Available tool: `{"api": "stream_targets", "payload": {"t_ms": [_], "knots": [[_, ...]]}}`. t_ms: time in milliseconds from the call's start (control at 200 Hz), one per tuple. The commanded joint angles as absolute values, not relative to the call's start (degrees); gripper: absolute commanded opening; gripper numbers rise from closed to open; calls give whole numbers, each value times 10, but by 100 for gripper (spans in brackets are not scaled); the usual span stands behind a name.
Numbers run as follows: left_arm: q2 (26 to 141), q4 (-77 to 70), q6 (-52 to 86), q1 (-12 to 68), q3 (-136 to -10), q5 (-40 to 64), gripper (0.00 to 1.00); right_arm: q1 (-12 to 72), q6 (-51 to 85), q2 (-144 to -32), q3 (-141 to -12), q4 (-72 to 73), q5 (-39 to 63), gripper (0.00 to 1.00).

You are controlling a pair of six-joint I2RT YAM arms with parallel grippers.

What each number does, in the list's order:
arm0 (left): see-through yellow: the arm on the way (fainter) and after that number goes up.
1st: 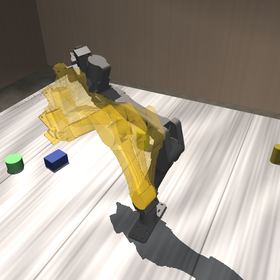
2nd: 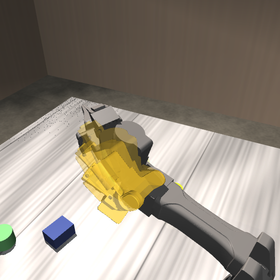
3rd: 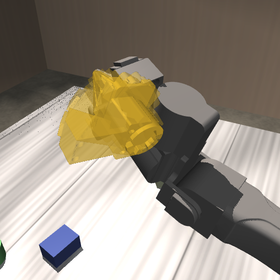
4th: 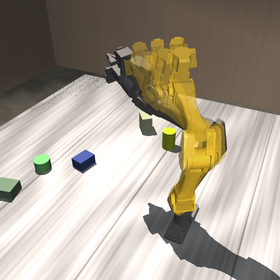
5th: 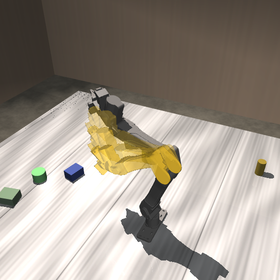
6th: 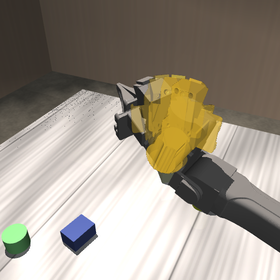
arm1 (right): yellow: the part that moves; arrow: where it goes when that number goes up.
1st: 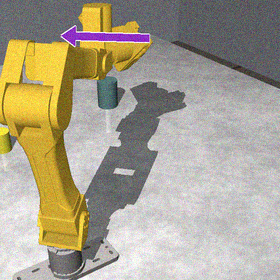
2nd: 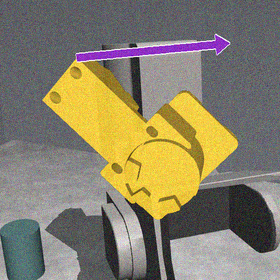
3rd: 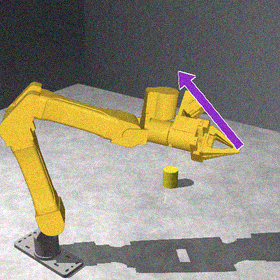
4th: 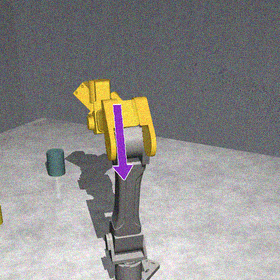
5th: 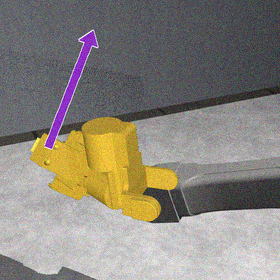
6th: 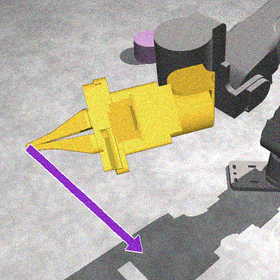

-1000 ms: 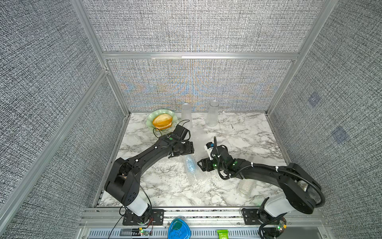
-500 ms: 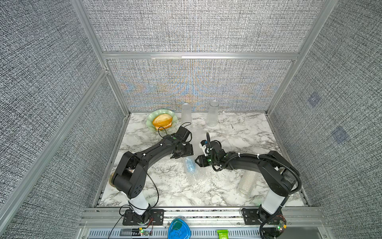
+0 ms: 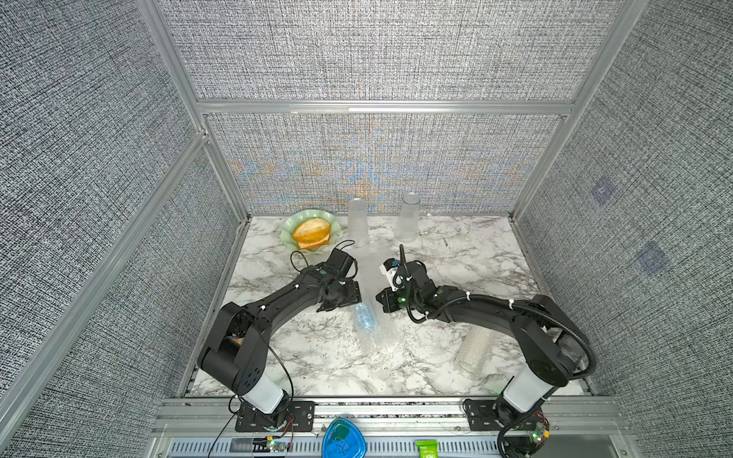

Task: Unwrap the vase from the bubble wrap
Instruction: Unwrap the bubble wrap.

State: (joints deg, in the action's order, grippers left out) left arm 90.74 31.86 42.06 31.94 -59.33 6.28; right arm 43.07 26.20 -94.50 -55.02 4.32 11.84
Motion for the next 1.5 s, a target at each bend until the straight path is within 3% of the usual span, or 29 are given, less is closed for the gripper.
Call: {"api": "stream_targets", "payload": {"t_ms": [0, 325, 445, 575, 755, 896, 1046, 1496], "knots": [[897, 288, 425, 315, -581, 81, 73, 436, 285, -920, -555, 15, 77, 0], [872, 273, 420, 300, -561, 94, 73, 446, 291, -873, -543, -30, 6, 1], [854, 276, 420, 297, -552, 95, 73, 441, 269, -895, -555, -62, 13, 28], [833, 278, 420, 295, -541, 99, 73, 433, 249, -934, -578, -85, 27, 45], [810, 269, 424, 294, -524, 104, 74, 427, 226, -1007, -624, -107, 36, 49], [812, 272, 423, 294, -522, 105, 75, 423, 218, -1059, -658, -117, 44, 44], [816, 267, 424, 295, -521, 109, 76, 422, 226, -1054, -665, -112, 66, 0], [851, 237, 414, 294, -533, 138, 76, 422, 294, -894, -572, -93, 28, 0]]}}
